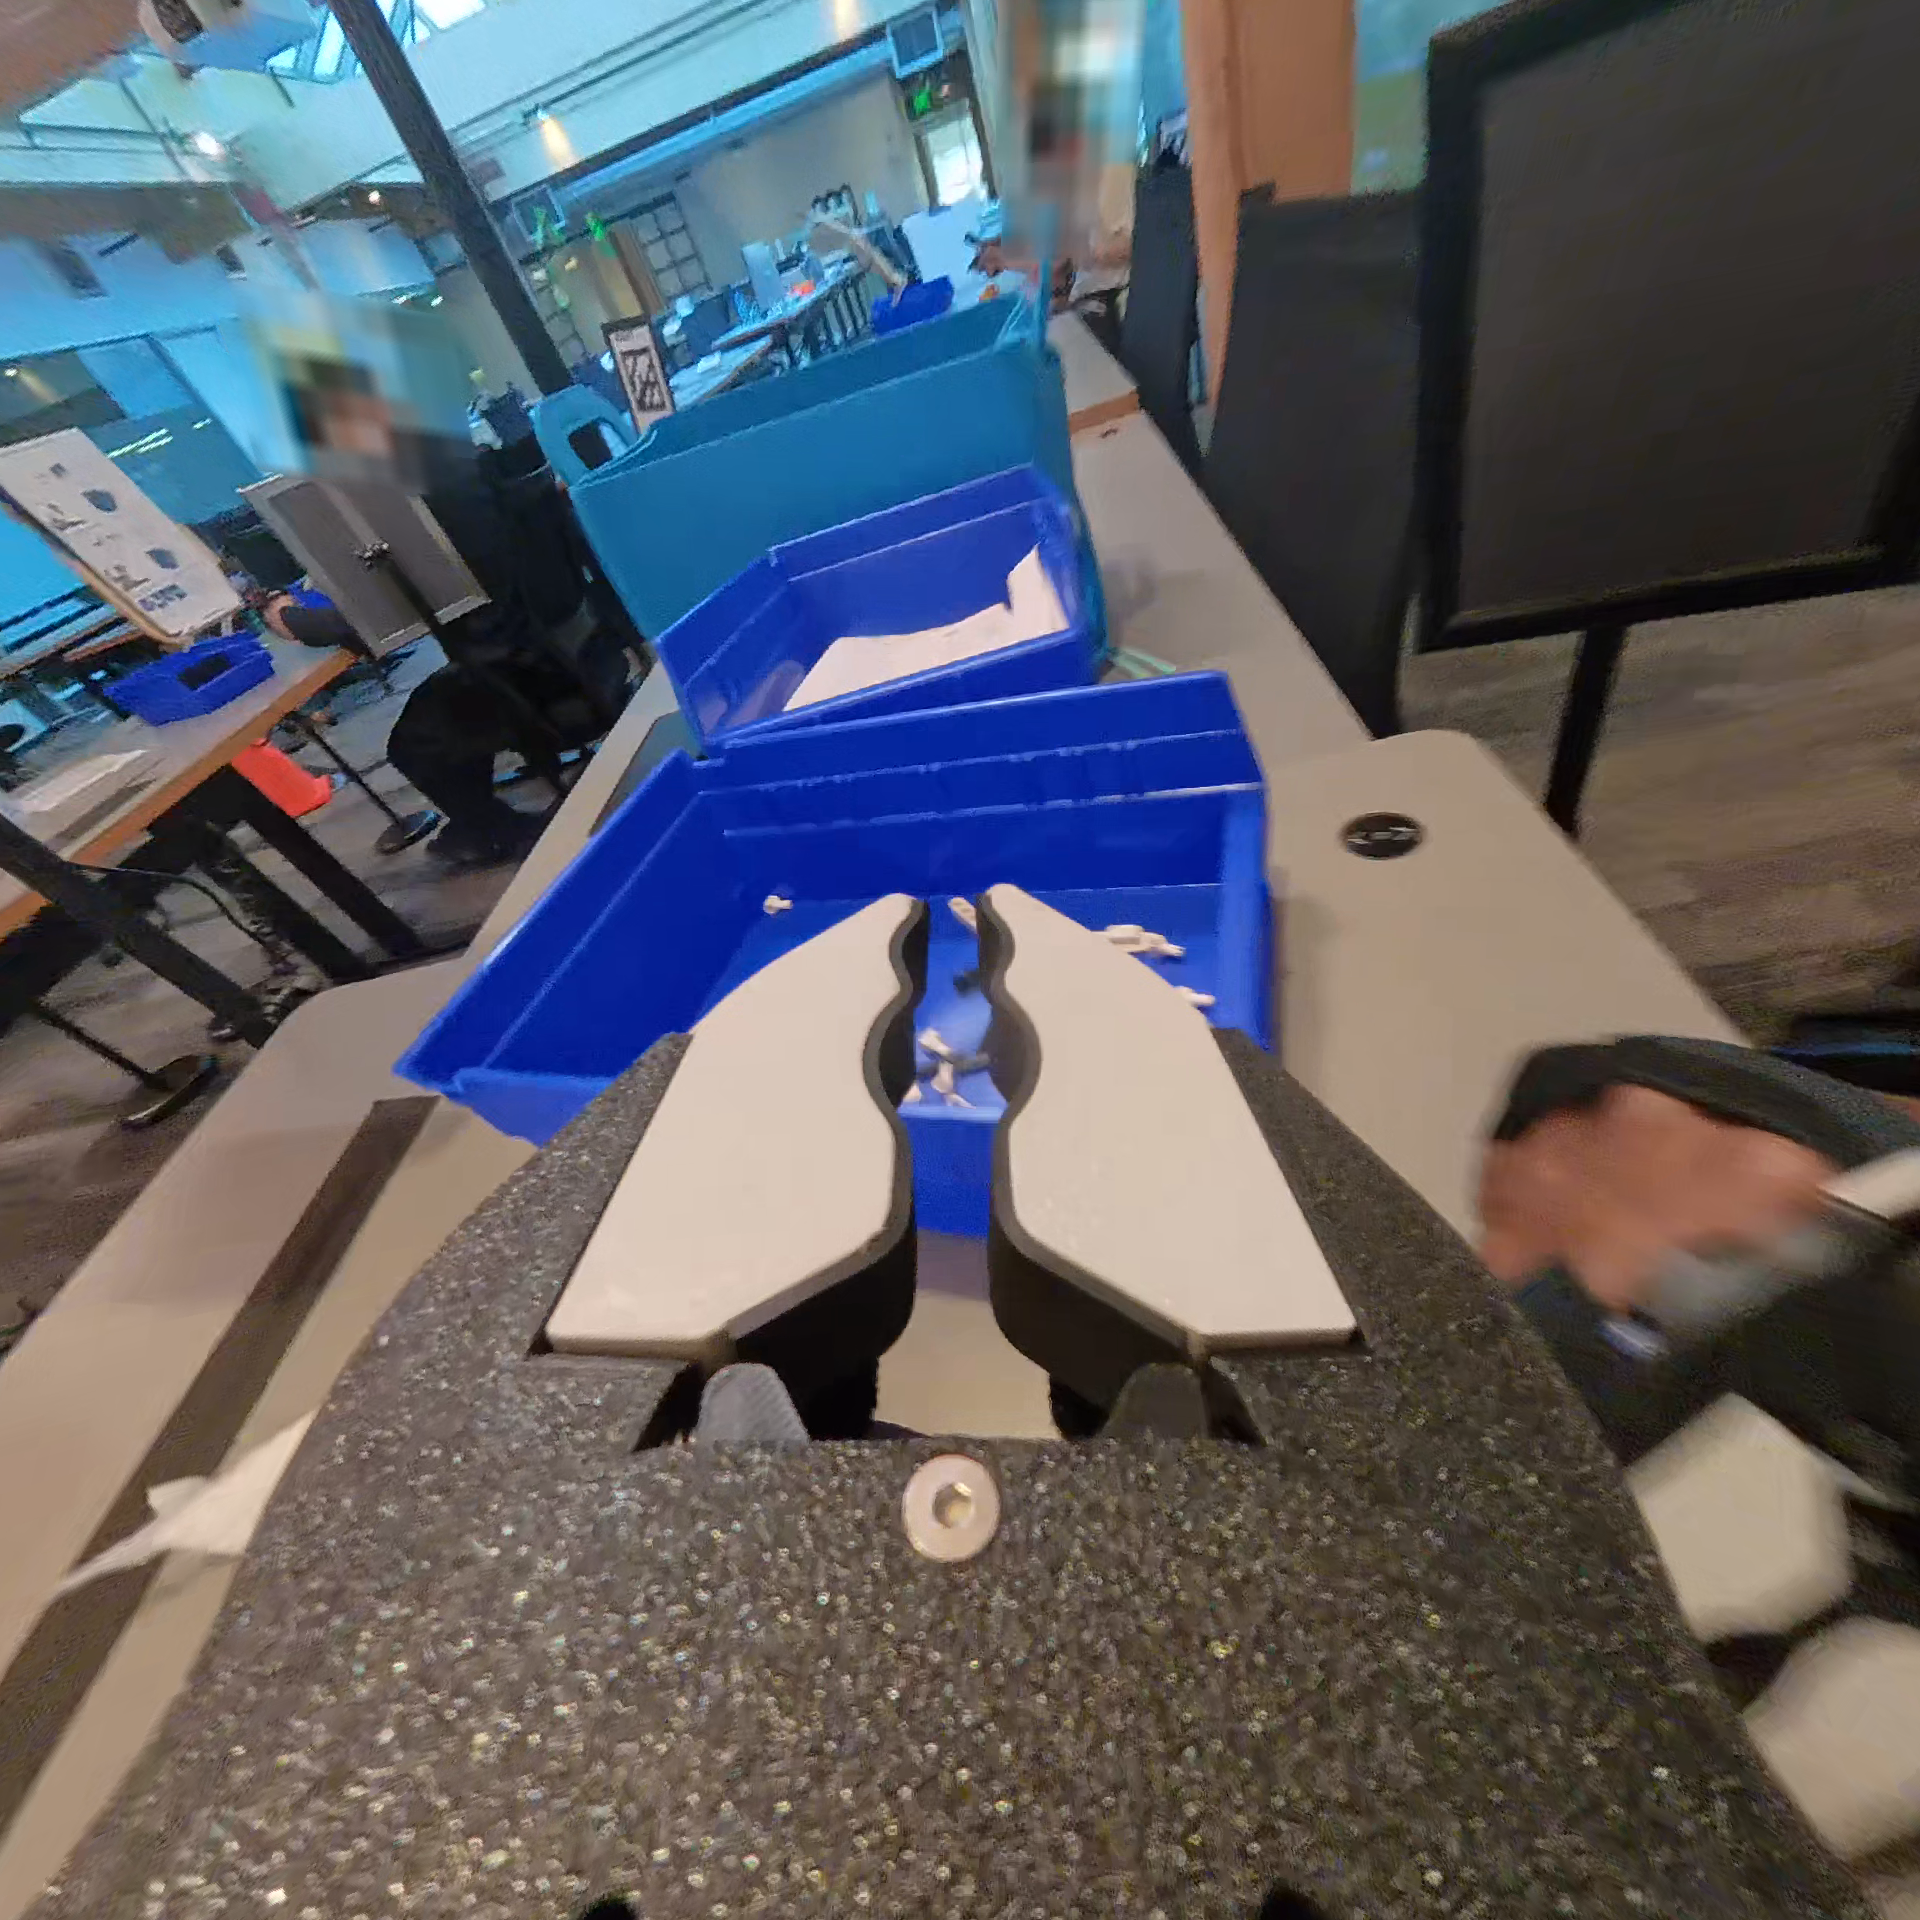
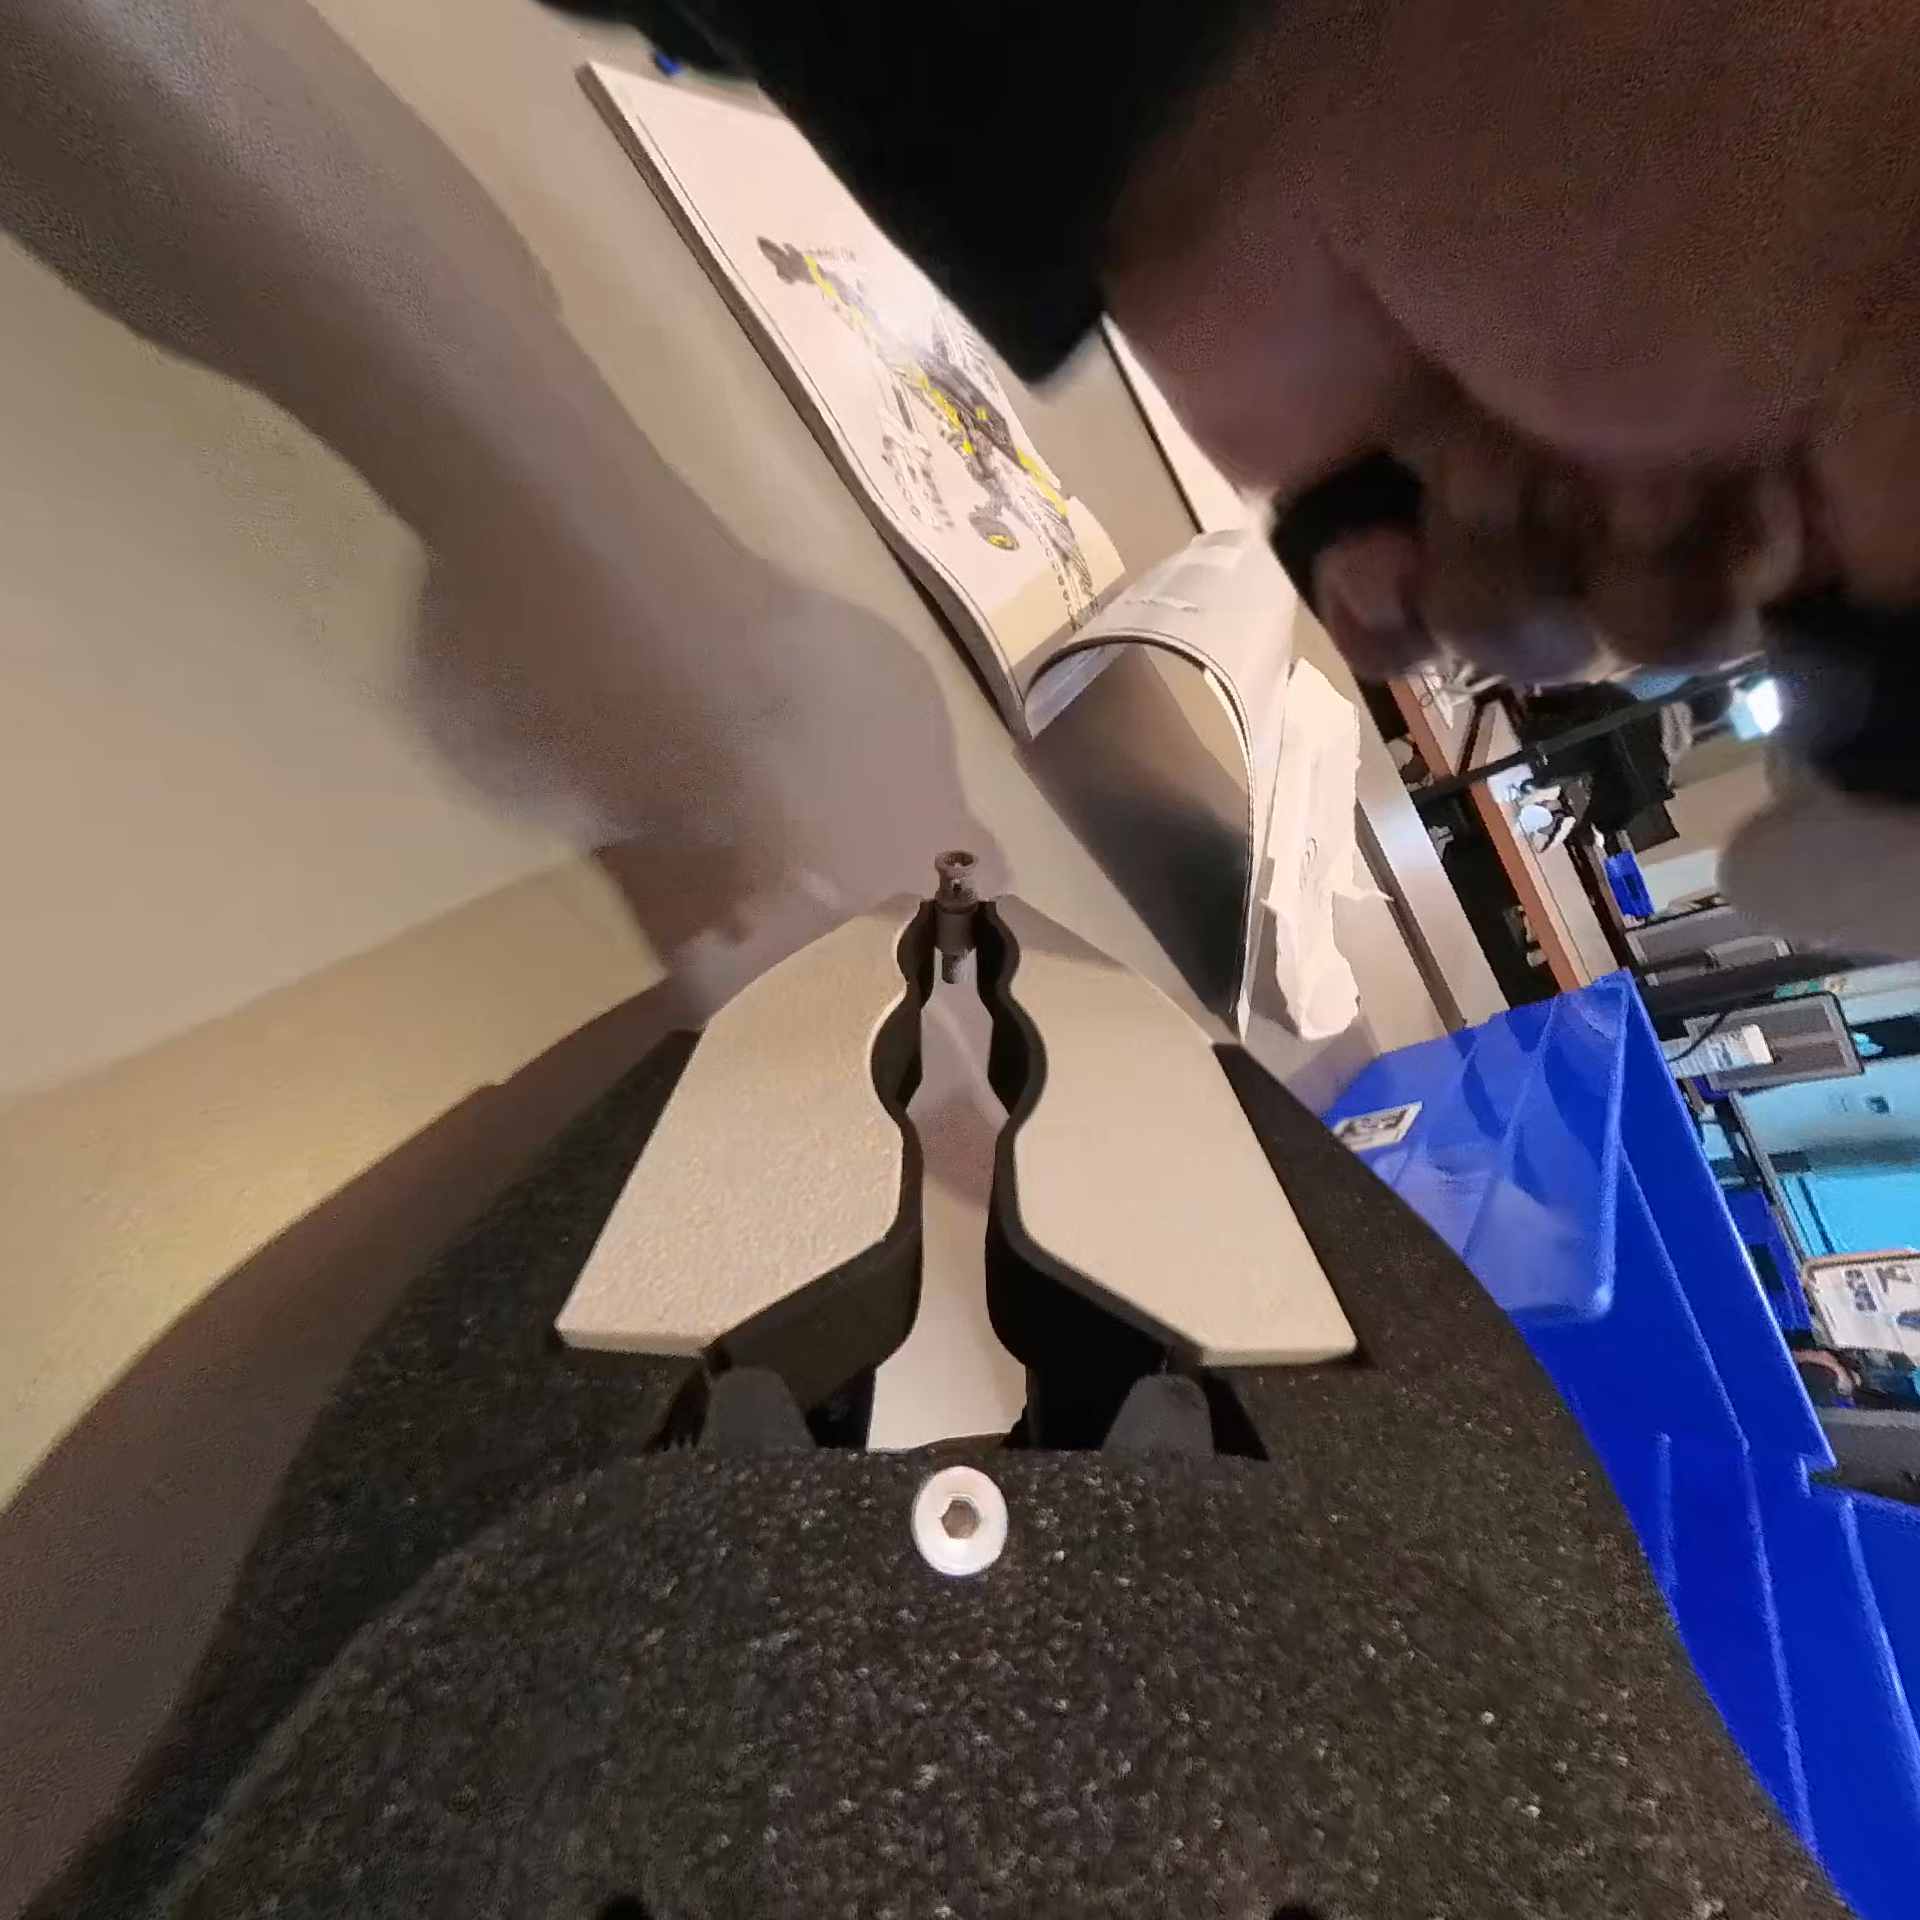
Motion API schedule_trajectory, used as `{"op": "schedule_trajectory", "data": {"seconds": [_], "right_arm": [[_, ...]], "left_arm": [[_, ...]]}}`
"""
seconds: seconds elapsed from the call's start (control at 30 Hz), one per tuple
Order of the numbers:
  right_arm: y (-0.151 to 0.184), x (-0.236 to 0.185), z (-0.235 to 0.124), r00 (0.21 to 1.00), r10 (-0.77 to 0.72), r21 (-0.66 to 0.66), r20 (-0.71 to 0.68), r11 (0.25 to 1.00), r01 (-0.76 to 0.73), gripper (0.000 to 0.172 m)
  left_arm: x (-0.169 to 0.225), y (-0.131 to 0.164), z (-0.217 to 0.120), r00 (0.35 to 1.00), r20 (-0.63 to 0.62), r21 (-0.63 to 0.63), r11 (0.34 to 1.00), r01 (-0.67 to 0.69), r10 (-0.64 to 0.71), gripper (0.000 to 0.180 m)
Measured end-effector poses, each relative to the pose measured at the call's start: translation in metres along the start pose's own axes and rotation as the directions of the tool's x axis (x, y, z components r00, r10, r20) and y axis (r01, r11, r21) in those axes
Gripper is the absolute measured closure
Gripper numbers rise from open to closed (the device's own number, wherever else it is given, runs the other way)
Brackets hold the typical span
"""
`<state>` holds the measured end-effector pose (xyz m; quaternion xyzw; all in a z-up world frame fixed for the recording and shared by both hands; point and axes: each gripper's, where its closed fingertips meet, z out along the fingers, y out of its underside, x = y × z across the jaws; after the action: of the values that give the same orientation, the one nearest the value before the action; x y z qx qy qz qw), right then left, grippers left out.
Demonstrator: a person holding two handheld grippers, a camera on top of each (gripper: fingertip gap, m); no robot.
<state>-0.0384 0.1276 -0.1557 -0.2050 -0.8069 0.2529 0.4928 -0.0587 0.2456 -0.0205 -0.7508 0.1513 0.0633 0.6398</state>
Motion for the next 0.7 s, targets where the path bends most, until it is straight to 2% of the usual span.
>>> {"op": "schedule_trajectory", "data": {"seconds": [0.1, 0.2, 0.33, 0.43, 0.5, 0.6, 0.7], "right_arm": [[0.005, 0.001, -0.011, 0.999, 0.05, -0.004, -0.005, 0.999, -0.05, 0.164], [0.01, 0.001, -0.021, 0.99, 0.142, 0.021, 0.018, 0.99, -0.143, 0.164], [0.009, 0.008, -0.032, 0.934, 0.338, 0.085, 0.112, 0.934, -0.348, 0.164], [0.002, 0.014, -0.037, 0.87, 0.453, 0.131, 0.193, 0.867, -0.48, 0.164], [-0.004, 0.015, -0.035, 0.839, 0.488, 0.145, 0.24, 0.837, -0.528, 0.164], [-0.018, 0.013, -0.031, 0.802, 0.512, 0.175, 0.307, 0.798, -0.577, 0.164], [-0.037, 0.014, -0.029, 0.704, 0.57, 0.206, 0.424, 0.696, -0.688, 0.164]], "left_arm": [[-0.009, 0.019, 0.043, 1.0, -0.006, -0.116, 0.993, 0.028, -0.029, 0.151], [-0.009, 0.032, 0.048, 0.997, 0.012, -0.149, 0.986, 0.075, -0.074, 0.142], [0.006, 0.033, 0.006, 0.998, -0.001, -0.08, 0.995, 0.062, -0.062, 0.143], [0.035, 0.051, -0.037, 0.994, -0.089, -0.071, 0.996, 0.051, -0.058, 0.15], [0.056, 0.069, -0.062, 0.987, -0.144, -0.091, 0.994, 0.058, -0.071, 0.152], [0.071, 0.095, -0.088, 0.988, -0.141, -0.146, 0.989, 0.037, -0.058, 0.157], [0.078, 0.107, -0.105, 0.988, -0.138, -0.168, 0.985, 0.045, -0.069, 0.166]]}}
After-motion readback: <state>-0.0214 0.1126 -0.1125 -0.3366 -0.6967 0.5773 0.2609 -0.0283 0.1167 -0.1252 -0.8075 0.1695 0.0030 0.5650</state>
